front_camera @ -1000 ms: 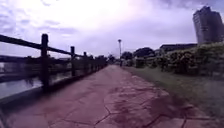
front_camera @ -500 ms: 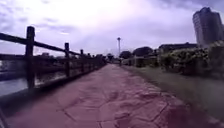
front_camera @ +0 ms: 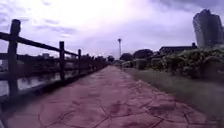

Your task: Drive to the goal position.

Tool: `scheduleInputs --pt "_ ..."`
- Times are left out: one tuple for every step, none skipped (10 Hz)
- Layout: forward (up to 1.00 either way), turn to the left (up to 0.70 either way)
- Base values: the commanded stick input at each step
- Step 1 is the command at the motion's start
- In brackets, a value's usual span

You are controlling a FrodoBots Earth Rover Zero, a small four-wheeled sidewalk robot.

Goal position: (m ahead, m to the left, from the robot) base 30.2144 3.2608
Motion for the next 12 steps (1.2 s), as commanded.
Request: scheduleInputs --pt "1.00 0.00" --pt "1.00 0.00" --pt "1.00 0.00" --pt "1.00 0.00" --pt "1.00 0.00" --pt "1.00 0.00" --pt "1.00 0.00" --pt "1.00 0.00" --pt "1.00 0.00" --pt "1.00 0.00" --pt "1.00 0.00" --pt "1.00 0.00"
